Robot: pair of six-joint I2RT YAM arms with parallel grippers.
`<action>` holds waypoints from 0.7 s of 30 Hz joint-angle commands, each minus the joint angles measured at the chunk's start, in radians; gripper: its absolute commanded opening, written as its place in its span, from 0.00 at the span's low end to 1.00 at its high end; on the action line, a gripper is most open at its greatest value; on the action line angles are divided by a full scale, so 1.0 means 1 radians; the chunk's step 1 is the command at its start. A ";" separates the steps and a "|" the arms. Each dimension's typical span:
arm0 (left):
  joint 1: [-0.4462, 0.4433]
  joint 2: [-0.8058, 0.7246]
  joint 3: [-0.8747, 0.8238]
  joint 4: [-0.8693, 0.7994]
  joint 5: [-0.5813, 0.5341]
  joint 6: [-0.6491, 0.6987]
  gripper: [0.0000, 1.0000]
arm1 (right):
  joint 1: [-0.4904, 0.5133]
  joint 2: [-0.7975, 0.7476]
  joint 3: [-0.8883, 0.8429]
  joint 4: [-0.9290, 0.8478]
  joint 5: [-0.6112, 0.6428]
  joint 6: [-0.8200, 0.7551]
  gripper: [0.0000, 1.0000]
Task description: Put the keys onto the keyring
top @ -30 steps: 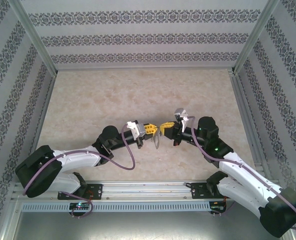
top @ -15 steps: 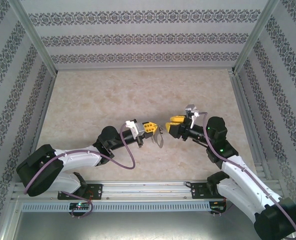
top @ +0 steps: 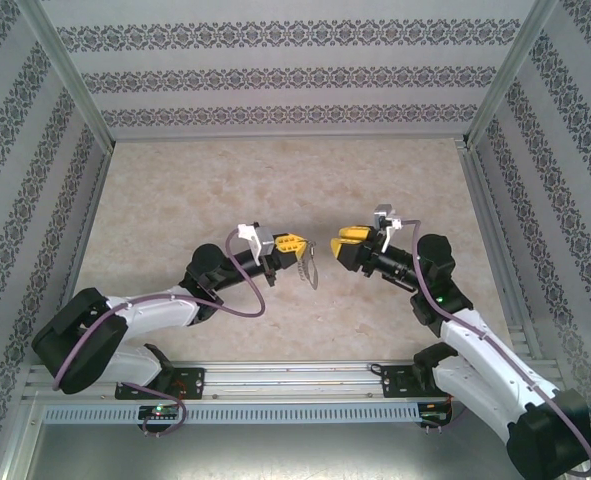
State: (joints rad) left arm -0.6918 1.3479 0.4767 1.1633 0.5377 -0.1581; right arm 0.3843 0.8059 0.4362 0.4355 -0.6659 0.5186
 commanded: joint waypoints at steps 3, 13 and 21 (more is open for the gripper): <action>0.044 0.025 0.061 0.137 0.115 -0.151 0.00 | 0.041 0.059 0.006 0.123 -0.032 0.024 0.53; 0.092 0.106 0.088 0.255 0.195 -0.298 0.00 | 0.086 0.132 0.035 0.178 0.000 0.022 0.52; 0.100 0.120 0.108 0.257 0.240 -0.329 0.00 | 0.097 0.162 0.055 0.204 0.010 0.027 0.51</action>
State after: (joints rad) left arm -0.6064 1.4693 0.5465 1.3201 0.7353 -0.4458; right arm 0.4679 0.9504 0.4511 0.5812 -0.6613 0.5377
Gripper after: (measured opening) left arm 0.046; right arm 0.511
